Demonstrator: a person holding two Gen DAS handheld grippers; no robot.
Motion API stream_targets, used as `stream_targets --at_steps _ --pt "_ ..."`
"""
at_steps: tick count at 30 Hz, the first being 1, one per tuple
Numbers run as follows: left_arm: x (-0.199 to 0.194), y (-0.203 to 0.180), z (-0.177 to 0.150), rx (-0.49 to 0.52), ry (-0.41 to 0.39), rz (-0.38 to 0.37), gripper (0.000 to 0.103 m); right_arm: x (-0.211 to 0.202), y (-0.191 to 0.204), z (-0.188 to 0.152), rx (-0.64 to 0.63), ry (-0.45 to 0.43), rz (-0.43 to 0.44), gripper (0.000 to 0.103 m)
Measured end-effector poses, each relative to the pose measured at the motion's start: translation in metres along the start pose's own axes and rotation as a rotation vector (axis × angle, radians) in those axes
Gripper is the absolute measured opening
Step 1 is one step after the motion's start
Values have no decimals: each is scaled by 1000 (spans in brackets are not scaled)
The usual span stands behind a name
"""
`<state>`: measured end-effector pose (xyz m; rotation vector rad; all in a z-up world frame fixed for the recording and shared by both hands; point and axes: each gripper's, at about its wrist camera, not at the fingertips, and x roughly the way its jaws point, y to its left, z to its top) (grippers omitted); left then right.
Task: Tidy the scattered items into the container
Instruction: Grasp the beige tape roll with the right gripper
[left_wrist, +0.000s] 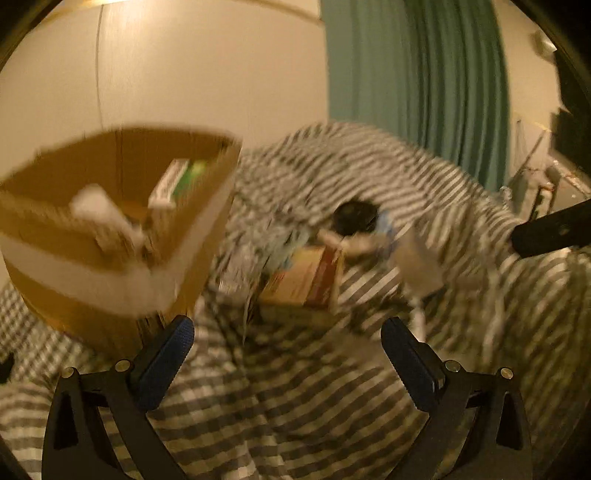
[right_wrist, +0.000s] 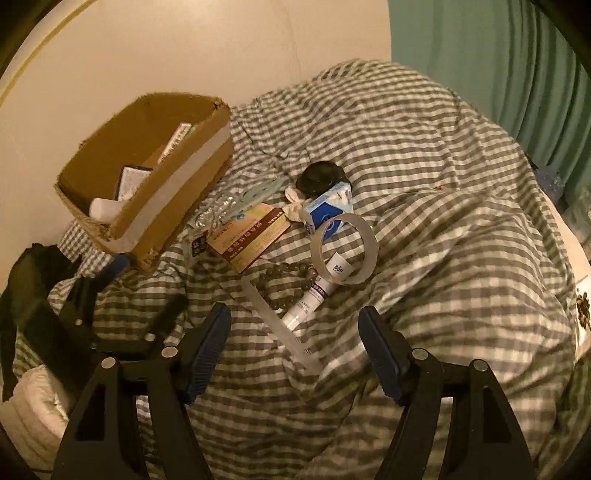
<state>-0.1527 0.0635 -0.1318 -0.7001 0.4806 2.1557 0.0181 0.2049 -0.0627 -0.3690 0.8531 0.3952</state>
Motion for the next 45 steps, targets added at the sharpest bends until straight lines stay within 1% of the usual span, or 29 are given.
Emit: stream_targets --at_steps 3,6,8,9,11,12,14,16,18,19,20,21,23,24,25,27,29,30,32,34,38,40,42,45 --pt "24 10 -7 -61 49 -6 103 21 -4 8 -2 58 -17 71" --pt "40 15 -11 -97 55 -9 103 47 -12 17 9 117 -25 71" --pt "46 15 -13 -105 47 4 103 64 -16 23 9 150 -40 71" --pt "46 12 -14 -104 30 6 103 74 -19 26 5 167 -51 71" --pt "49 6 -14 -89 19 2 103 90 -24 29 7 192 -67 73" --pt "52 0 -16 -80 22 17 103 96 -27 30 12 203 -70 73" --pt "55 -5 -18 -84 23 16 103 106 -35 33 39 218 -62 75" --pt "60 -7 -20 -79 14 45 103 113 -41 37 65 219 -52 79" --pt "68 -3 -18 -83 24 101 103 120 -46 40 79 225 -56 80" --pt "72 2 -17 -103 34 115 103 123 -48 41 85 227 -62 80" --pt "77 10 -16 -151 48 127 103 127 -50 42 91 231 -65 81" --pt "82 18 -15 -198 60 122 103 131 -53 43 97 238 -68 81" --pt "83 21 -14 -217 34 149 103 139 -57 45 104 253 -78 82" --pt "82 22 -14 -222 23 146 102 144 -59 46 104 259 -92 82" --pt "82 21 -14 -223 16 135 98 148 -61 48 103 263 -100 86" --pt "82 19 -15 -213 15 124 85 155 -63 49 105 270 -102 88" --pt "83 17 -17 -195 22 117 44 162 -64 49 108 287 -101 88" --pt "84 16 -17 -189 26 110 37 165 -66 48 116 300 -95 88" --pt "83 16 -16 -183 27 72 22 170 -69 45 135 328 -90 86" --pt "81 17 -17 -197 31 53 14 170 -68 42 134 353 -92 75" --pt "79 18 -16 -210 64 54 8 151 -57 43 97 327 -148 74" --pt "76 20 -17 -225 90 46 7 139 -53 43 103 318 -151 74" --pt "69 22 -18 -230 104 33 5 120 -47 42 98 293 -149 74" --pt "52 19 -18 -212 98 9 5 86 -40 41 93 235 -161 74"
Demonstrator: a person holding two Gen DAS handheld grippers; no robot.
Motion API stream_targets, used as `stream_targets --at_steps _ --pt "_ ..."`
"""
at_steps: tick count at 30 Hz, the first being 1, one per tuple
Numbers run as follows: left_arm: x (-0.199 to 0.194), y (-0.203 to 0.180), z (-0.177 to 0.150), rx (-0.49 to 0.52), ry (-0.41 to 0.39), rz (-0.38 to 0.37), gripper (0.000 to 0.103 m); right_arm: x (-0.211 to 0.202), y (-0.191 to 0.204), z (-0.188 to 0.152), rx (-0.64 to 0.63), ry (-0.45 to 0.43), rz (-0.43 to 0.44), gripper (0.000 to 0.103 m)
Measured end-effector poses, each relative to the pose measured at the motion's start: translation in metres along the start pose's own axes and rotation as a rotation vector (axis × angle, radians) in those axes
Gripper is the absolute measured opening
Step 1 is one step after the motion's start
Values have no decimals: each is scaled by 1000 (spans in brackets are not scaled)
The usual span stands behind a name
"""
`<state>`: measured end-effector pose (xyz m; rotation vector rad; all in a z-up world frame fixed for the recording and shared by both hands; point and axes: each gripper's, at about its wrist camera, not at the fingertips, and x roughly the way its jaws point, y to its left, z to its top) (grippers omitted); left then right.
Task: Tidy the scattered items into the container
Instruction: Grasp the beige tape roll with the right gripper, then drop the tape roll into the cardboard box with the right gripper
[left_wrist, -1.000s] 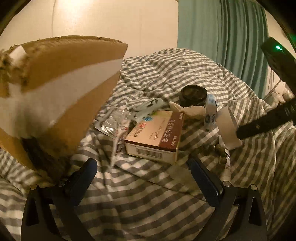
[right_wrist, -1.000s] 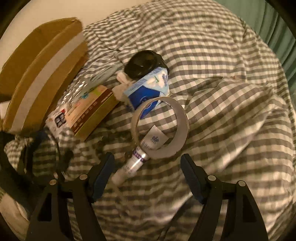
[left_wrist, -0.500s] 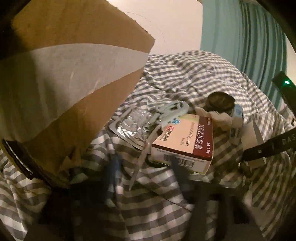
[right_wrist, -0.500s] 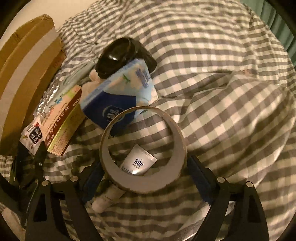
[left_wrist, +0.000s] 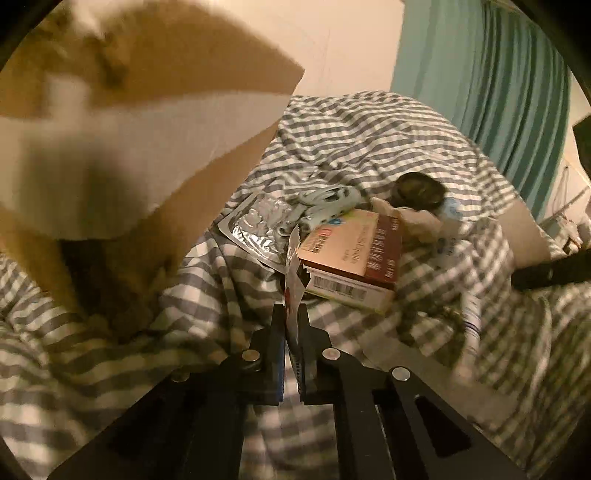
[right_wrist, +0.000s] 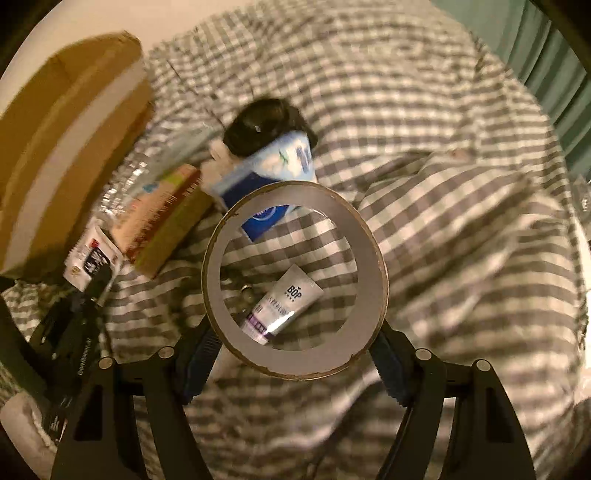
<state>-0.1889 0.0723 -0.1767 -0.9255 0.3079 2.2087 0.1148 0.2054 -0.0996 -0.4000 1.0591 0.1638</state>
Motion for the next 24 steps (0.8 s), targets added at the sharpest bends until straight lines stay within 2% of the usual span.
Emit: stream_targets --at_steps 4,8,12,15,19,22,24 --pt "-33 -5 -2 17 -4 -74 4 -34 0 -13 42 -57 34 74" --pt "-73 -8 7 23 -35 -148 4 -60 16 -34 60 -119 69 74" --pt "-117 -5 27 40 -79 -219 4 -84 35 -49 50 -172 96 74" --pt "-146 2 48 35 -142 -242 4 -114 54 -54 12 -231 118 74" --pt "-176 24 100 3 -234 -223 4 -143 85 -37 -39 -286 130 74" --pt "-176 41 141 15 -276 -191 4 -158 122 -11 -127 -320 138 74" --pt "-166 58 163 45 -270 -132 4 -157 147 13 -172 -335 157 74"
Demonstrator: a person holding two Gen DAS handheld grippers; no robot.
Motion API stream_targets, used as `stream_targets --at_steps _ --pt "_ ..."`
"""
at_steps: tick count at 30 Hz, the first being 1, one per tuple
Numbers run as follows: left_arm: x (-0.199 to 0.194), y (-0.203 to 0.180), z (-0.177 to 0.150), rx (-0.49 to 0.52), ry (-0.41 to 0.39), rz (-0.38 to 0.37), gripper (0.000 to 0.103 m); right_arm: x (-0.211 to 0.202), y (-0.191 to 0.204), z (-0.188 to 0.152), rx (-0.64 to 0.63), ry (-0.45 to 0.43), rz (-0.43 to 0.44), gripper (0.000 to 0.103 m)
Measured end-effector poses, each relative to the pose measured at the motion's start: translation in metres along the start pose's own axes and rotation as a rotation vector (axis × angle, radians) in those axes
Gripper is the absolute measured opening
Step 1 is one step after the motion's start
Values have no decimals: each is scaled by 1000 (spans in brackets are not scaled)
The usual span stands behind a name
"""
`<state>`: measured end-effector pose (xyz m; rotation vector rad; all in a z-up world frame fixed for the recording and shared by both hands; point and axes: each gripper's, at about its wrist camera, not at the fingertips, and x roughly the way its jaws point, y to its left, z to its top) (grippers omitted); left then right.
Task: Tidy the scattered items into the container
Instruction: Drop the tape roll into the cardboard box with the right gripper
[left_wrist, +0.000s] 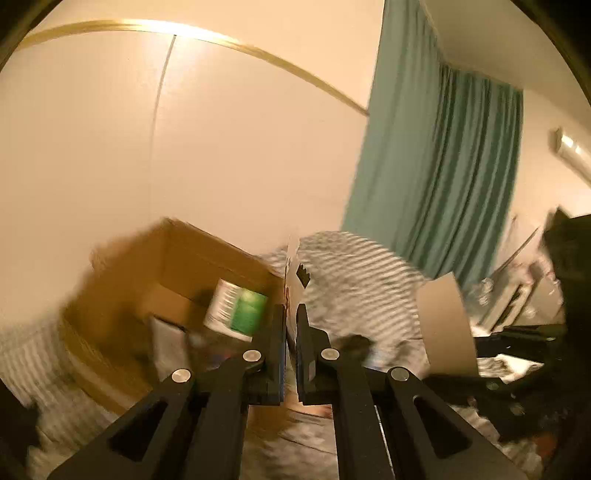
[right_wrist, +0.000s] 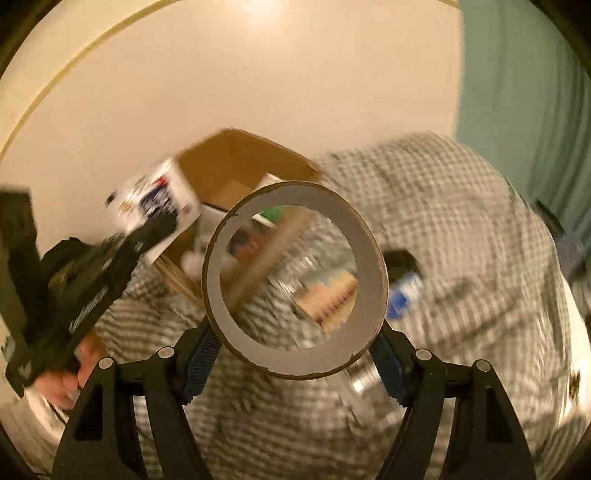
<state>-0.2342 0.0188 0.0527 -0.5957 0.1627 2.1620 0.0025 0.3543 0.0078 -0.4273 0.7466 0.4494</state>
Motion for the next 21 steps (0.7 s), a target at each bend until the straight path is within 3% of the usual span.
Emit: stream_targets --at_steps 3,6,10,12,13,15,16,17,21 --pt "17 35 0 -12 9 59 4 33 25 31 -26 -11 40 74" --pt "36 66 -13 -49 58 58 4 73 42 54 -30 3 77 74" --pt "46 82 -22 -54 96 76 4 131 54 73 0 29 115 75" --pt "46 85 -25 -59 96 69 10 146 52 77 47 35 153 79" --pt "45 84 -26 -52 98 70 18 150 50 79 83 38 148 88" --pt "45 82 -27 -40 101 79 44 150 43 81 142 14 128 92" --pt "41 79 -28 -35 91 93 69 144 39 80 162 4 131 92" --pt "36 75 -30 -34 76 109 87 139 36 79 173 0 135 92" --pt "17 55 -33 -35 29 119 94 95 18 63 195 -36 91 92"
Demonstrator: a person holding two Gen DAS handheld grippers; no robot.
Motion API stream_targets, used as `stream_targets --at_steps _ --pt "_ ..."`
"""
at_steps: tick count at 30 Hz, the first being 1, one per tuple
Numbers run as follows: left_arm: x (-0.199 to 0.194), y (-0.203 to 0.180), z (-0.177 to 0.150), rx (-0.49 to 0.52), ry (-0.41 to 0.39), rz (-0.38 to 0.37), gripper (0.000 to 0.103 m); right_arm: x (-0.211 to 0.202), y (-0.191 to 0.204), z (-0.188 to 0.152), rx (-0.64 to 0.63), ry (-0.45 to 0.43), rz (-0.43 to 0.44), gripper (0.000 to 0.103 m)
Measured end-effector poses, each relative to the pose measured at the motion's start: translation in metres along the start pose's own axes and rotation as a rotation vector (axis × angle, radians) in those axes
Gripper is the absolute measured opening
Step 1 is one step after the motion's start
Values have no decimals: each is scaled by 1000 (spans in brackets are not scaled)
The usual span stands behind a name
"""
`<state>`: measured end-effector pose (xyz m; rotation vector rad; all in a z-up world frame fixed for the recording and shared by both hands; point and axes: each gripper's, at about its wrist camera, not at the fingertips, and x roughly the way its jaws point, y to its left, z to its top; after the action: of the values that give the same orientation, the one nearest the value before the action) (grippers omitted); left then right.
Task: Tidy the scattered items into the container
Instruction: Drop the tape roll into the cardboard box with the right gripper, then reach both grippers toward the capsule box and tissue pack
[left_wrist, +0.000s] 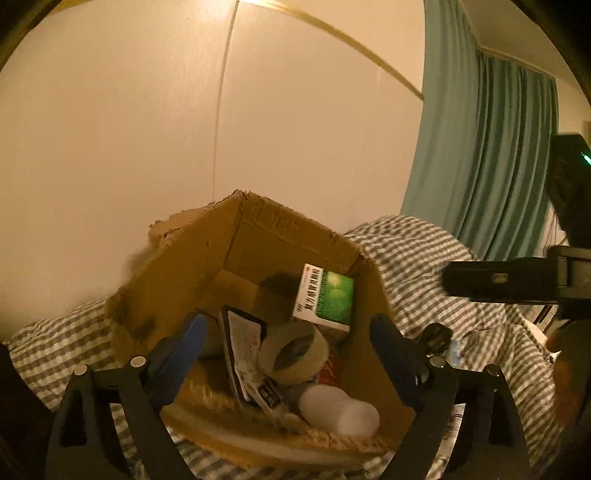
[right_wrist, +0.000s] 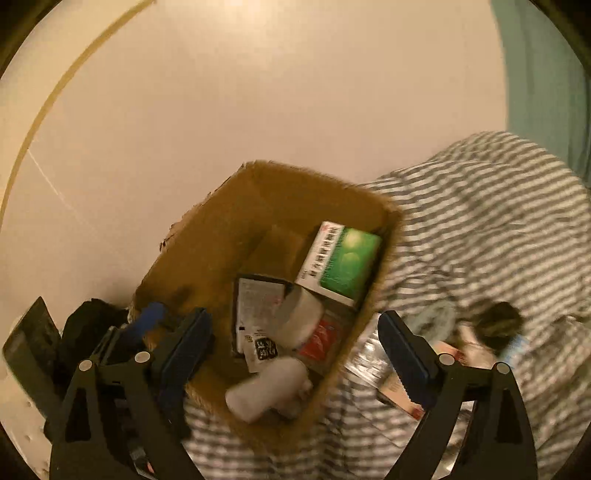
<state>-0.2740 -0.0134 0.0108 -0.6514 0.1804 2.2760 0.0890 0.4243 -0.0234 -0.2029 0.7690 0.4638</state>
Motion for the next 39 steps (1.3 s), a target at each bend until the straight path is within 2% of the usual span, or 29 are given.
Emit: stream_targets --at_steps 4,8,12,15,20,26,28,29,33,36,39 --pt "-16 -20 -11 -7 12 -47 94 -56 -30 -23 -2 -14 -97 92" --pt "-33 -65 -26 24 36 -101 94 -99 -67 -52 10 5 -210 92" --pt "-39 -116 -48 76 82 -163 96 -120 -110 -86 64 48 -282 92" --pt "-26 -146 -70 103 136 -181 97 -122 -137 -106 112 70 -295 92" --pt "13 -163 -97 151 205 -161 97 -96 -167 -118 166 107 -268 92" --pt "82 -158 -111 206 260 -78 97 -67 -172 -106 96 154 -285 92" --pt "93 -160 -115 220 227 -6 100 -53 -178 -101 93 174 -295 92" --pt "96 -164 -119 243 189 6 103 -44 -184 -97 102 183 -299 92" --pt "104 -185 -133 298 139 27 103 -12 -209 -82 211 210 -289 92" --pt "108 -195 -139 316 128 26 103 9 -224 -71 269 216 -291 88" --pt "110 -199 -149 252 218 -97 103 29 -233 -65 295 234 -303 86"
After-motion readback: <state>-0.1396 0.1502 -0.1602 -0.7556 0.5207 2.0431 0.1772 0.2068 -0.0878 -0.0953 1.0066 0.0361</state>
